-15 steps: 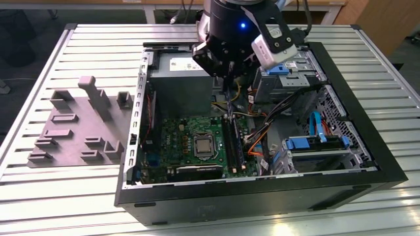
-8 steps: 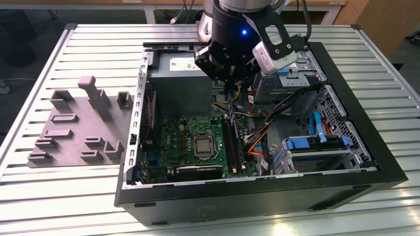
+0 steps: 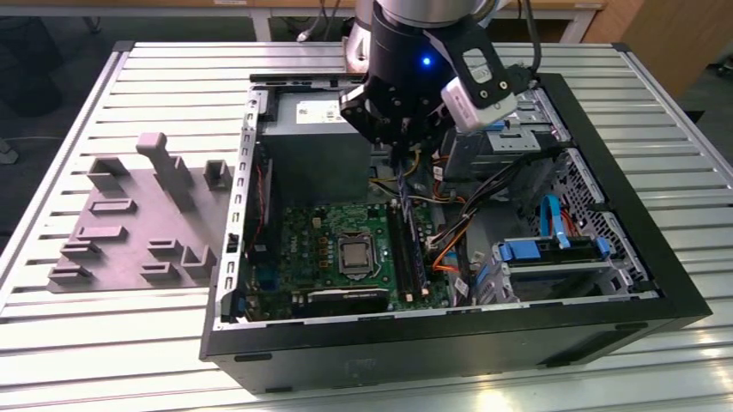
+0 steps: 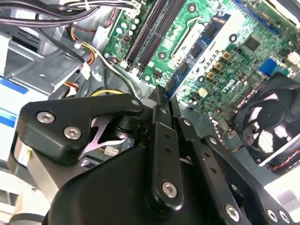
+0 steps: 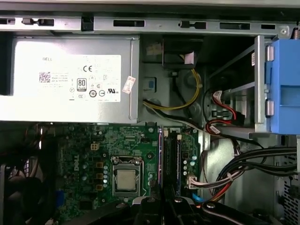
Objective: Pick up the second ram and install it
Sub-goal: 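Insert the second ram into the second slot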
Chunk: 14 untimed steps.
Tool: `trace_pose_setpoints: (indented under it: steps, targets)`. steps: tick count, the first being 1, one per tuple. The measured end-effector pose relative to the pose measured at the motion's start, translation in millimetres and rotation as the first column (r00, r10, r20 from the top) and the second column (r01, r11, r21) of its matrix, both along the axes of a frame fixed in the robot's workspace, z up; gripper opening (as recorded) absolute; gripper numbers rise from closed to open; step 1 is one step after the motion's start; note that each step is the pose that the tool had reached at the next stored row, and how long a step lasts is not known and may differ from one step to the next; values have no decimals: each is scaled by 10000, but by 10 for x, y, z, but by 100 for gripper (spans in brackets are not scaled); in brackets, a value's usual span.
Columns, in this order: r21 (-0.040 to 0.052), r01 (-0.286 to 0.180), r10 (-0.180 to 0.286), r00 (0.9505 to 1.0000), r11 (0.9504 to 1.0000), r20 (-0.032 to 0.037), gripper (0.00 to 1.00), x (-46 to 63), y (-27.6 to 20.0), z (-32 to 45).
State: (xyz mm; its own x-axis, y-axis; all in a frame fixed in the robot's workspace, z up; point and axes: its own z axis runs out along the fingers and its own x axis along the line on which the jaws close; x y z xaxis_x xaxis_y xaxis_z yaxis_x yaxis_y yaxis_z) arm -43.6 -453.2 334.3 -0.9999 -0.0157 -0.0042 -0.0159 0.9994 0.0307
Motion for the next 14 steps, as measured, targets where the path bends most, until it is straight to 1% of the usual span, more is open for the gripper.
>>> trace_pose_setpoints:
  steps: [2, 7, 11, 14]
  targets:
    - [-1, -134, 134, 9999, 9999, 0, 14, 1, 0, -34]
    - [9, -105, 105, 9999, 9999, 0, 14, 7, -1, -123]
    - [15, 169, -169, 9999, 9999, -1, 14, 22, -1, -196]
    - [25, 257, -257, 9997, 9997, 0, 14, 61, -1, -250]
